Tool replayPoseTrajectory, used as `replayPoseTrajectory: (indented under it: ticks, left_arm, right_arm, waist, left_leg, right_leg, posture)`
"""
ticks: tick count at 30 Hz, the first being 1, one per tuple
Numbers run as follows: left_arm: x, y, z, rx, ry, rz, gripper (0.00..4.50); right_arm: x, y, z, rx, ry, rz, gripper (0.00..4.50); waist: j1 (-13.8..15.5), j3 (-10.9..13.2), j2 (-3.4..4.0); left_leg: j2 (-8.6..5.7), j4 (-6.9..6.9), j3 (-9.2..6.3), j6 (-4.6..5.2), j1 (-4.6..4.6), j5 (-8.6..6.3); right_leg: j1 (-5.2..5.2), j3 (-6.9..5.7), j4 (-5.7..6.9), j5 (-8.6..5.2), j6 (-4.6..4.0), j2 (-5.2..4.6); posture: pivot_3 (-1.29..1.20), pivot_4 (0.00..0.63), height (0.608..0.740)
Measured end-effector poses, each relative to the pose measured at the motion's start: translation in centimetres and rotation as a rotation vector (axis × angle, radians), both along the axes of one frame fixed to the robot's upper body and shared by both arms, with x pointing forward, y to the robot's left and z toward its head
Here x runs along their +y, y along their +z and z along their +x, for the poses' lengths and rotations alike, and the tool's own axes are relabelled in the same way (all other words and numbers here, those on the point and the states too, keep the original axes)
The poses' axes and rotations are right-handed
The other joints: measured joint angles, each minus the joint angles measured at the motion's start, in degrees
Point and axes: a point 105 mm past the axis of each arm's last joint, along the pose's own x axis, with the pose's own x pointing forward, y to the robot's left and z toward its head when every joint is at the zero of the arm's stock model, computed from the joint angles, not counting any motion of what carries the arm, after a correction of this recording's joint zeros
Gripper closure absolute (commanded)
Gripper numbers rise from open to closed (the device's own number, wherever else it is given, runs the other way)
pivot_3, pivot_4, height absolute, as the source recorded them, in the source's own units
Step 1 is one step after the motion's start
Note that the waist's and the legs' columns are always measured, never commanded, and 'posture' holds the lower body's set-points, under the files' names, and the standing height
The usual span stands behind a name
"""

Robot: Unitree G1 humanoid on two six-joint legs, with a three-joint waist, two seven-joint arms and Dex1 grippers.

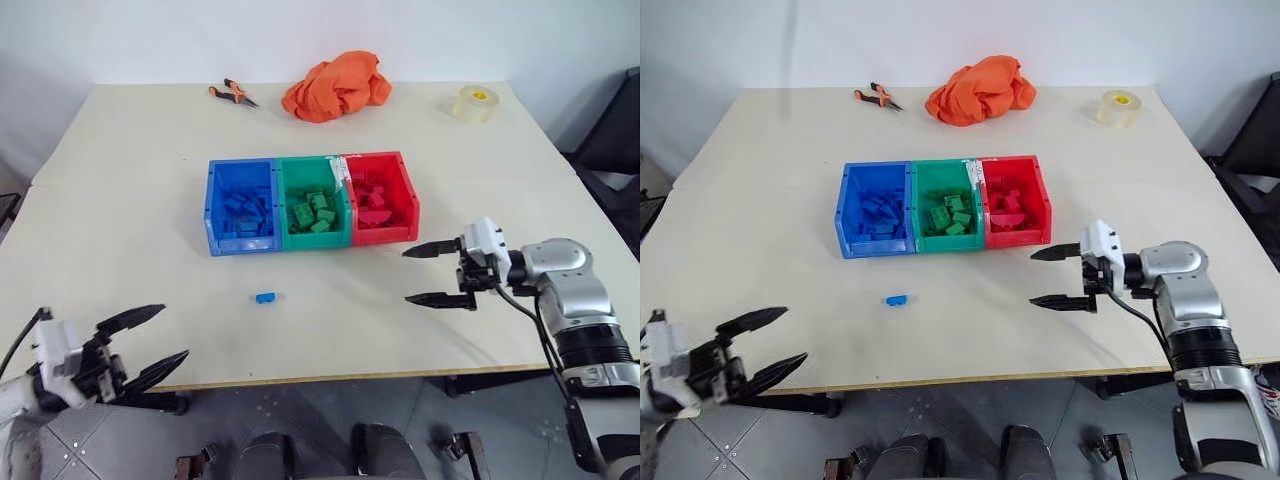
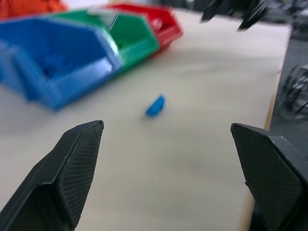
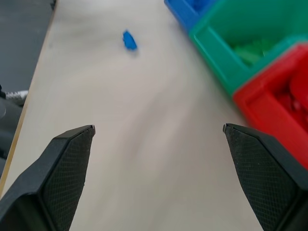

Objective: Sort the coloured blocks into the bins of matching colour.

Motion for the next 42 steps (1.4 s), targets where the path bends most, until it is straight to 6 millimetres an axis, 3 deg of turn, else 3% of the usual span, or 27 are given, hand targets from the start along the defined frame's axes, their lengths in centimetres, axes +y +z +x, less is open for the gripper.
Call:
replayPoseTrajectory:
  ticks: [5, 10, 18, 23, 25, 28, 31, 38, 42]
  left_arm:
    - [1.5, -0.6, -2.4, 0.067, 0.104, 0.044, 0.0]
    - [1.3, -0.3, -2.0, 0.063, 0.135, 0.07, 0.0]
    - [-3.5, -1.1, 3.1, 0.092, 0.014, 0.142, 0.0]
    - [-6.2, -0.2, 6.8, 0.004, -0.046, 0.128, 0.0]
    - [-8.1, -0.7, 9.2, -0.011, -0.09, 0.125, 0.0]
    - [-9.3, -2.3, 11.0, 0.012, -0.127, 0.18, 0.0]
    - [-10.2, -3.3, 12.0, 0.023, -0.168, 0.21, 0.0]
    - [-13.2, -3.1, 13.9, -0.012, -0.277, 0.243, 0.0]
    - [-14.1, -3.1, 14.2, -0.015, -0.327, 0.277, 0.88]
  right_arm:
    - [-1.0, 0.1, 0.3, -0.006, -0.029, -0.012, 0.03]
    - [-0.9, 0.5, 0.6, -0.02, -0.026, -0.01, 0.03]
    - [-0.4, 0.6, 0.5, -0.035, -0.008, -0.008, 0.03]
    - [-0.3, 0.2, -0.1, -0.037, -0.004, -0.007, 0.03]
    - [-0.2, -0.1, -0.5, -0.032, -0.013, 0.007, 0.03]
    - [0.2, -0.2, -0.8, -0.038, -0.021, 0.02, 0.03]
    - [0.1, -0.2, -0.9, -0.038, -0.051, 0.037, 0.03]
    - [0.4, -0.4, -1.3, -0.039, -0.072, 0.046, 0.03]
    - [0.4, -0.4, -1.4, -0.044, -0.088, 0.05, 0.0]
  waist:
    - [0.5, 0.0, 0.02]
    - [1.6, 0.0, 0.06]
    - [1.4, 0.0, 0.1]
    - [1.5, 0.0, 0.16]
    - [2.4, 0.0, 0.25]
    - [2.8, 0.0, 0.22]
    - [2.9, 0.0, 0.22]
    - [3.9, 0.0, 0.22]
    - [4.3, -0.1, 0.23]
  left_leg:
    - [-0.05, 0.0, -0.02, 0.01, 0.0, -0.03]
    - [-0.16, 0.01, -0.04, 0.0, -0.02, -0.11]
    - [-0.23, 0.0, -0.08, 0.1, 0.0, -0.05]
    - [-0.22, 0.07, -0.07, 0.13, 0.06, -0.01]
    - [-0.23, 0.2, -0.08, 0.17, 0.06, 0.01]
    - [-0.23, 0.2, 0.0, 0.18, 0.07, 0.01]
    - [-0.21, 0.21, 0.01, 0.18, 0.05, 0.01]
    - [-0.27, 0.33, -0.05, 0.24, 0.07, 0.03]
    - [-0.29, 0.34, -0.03, 0.25, 0.11, 0.04]
  right_leg:
    - [-0.01, -0.02, -0.08, -0.06, -0.12, -0.25]
    - [-0.09, -0.05, -0.14, -0.09, -0.16, -0.43]
    - [0.04, -0.26, 0.1, -0.07, -0.14, -0.44]
    - [0.19, -0.69, 0.1, -0.04, -0.08, -0.28]
    - [0.31, -0.93, 0.05, 0.0, 0.01, 0.13]
    - [0.29, -0.92, 0.04, 0.04, 0.07, 0.19]
    - [0.25, -0.92, 0.06, 0.04, 0.07, 0.21]
    - [0.4, -0.92, 0.02, 0.09, 0.17, 0.19]
    - [0.43, -0.91, 0.02, 0.1, 0.18, 0.19]
  posture:
    - [0.0, 0.15, 0.74]
    - [0.0, 0.15, 0.74]
    - [0.0, 0.15, 0.74]
    - [0.0, 0.15, 0.74]
    - [0.0, 0.15, 0.74]
    - [0.0, 0.15, 0.74]
    - [0.0, 0.15, 0.74]
    - [0.0, 0.15, 0.74]
    - [0.0, 0.15, 0.74]
